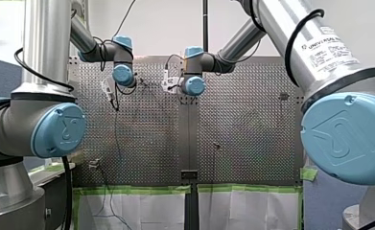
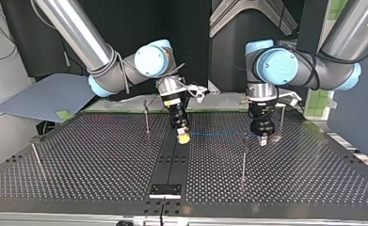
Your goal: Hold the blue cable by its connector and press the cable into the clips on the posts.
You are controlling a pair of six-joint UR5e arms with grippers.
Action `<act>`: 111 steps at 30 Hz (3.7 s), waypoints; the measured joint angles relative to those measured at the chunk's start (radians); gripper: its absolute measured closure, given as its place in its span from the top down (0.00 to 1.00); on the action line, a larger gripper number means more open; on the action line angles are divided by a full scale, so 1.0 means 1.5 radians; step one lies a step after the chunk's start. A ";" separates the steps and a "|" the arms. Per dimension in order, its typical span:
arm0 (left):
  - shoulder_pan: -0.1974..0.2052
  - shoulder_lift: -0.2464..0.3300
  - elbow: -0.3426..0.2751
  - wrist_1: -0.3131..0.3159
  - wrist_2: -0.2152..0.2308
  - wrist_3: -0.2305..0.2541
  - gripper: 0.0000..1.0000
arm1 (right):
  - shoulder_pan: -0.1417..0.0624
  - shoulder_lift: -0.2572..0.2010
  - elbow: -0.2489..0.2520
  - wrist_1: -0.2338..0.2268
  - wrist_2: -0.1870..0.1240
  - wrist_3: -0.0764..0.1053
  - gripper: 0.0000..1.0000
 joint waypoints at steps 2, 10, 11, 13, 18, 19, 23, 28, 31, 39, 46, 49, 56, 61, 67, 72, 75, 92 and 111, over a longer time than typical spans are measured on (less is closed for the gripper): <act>0.003 0.000 0.006 0.000 0.006 -0.003 0.00 | 0.000 0.002 -0.003 0.000 0.000 0.000 0.00; 0.010 -0.022 0.026 -0.011 0.022 -0.019 0.00 | 0.000 0.007 -0.015 0.001 -0.002 0.000 0.00; 0.011 -0.023 0.027 -0.011 0.024 -0.020 0.00 | -0.001 0.007 -0.016 0.001 -0.002 0.000 0.00; 0.013 -0.026 0.028 -0.010 0.028 -0.021 0.00 | -0.001 0.008 -0.016 0.001 -0.002 0.000 0.00; 0.020 -0.034 0.036 -0.009 0.041 -0.023 0.00 | -0.006 0.009 -0.018 0.000 -0.002 0.000 0.00; 0.022 -0.035 0.039 -0.008 0.045 -0.023 0.00 | -0.007 0.010 -0.019 0.000 -0.002 0.000 0.00; 0.028 -0.037 0.044 -0.008 0.060 -0.028 0.00 | -0.013 0.018 -0.024 0.001 -0.005 0.000 0.00; 0.036 -0.044 0.050 -0.010 0.075 -0.034 0.00 | -0.022 0.027 -0.033 0.000 -0.008 0.002 0.00; 0.039 -0.053 0.057 -0.012 0.081 -0.035 0.00 | -0.029 0.028 -0.040 0.001 -0.010 0.003 0.00; 0.048 -0.059 0.059 -0.011 0.083 -0.036 0.00 | -0.043 0.029 -0.046 0.002 -0.017 0.003 0.00; 0.056 -0.059 0.059 -0.010 0.085 -0.037 0.00 | -0.049 0.029 -0.048 0.002 -0.018 0.003 0.00; 0.057 -0.059 0.059 -0.009 0.086 -0.037 0.00 | -0.055 0.029 -0.048 0.001 -0.021 0.003 0.00; 0.057 -0.059 0.059 -0.008 0.091 -0.034 0.60 | -0.066 0.030 -0.049 0.001 -0.029 0.004 0.00; 0.055 -0.059 0.059 -0.014 0.094 -0.026 0.71 | -0.067 0.030 -0.049 0.001 -0.029 0.004 0.00; 0.051 -0.059 0.059 -0.026 0.115 -0.011 0.90 | -0.067 0.030 -0.049 0.002 -0.030 0.004 0.00; 0.047 -0.058 0.059 -0.042 0.124 0.012 1.00 | -0.067 0.030 -0.049 0.003 -0.030 0.004 0.00; 0.045 -0.057 0.059 -0.058 0.111 0.029 1.00 | -0.067 0.030 -0.049 0.004 -0.030 0.004 0.00; 0.026 -0.006 0.055 -0.158 0.094 0.011 1.00 | -0.067 0.029 -0.049 0.012 -0.029 0.004 0.00; -0.001 0.050 0.010 -0.224 0.077 0.008 1.00 | -0.067 0.029 -0.049 0.017 -0.029 0.004 0.00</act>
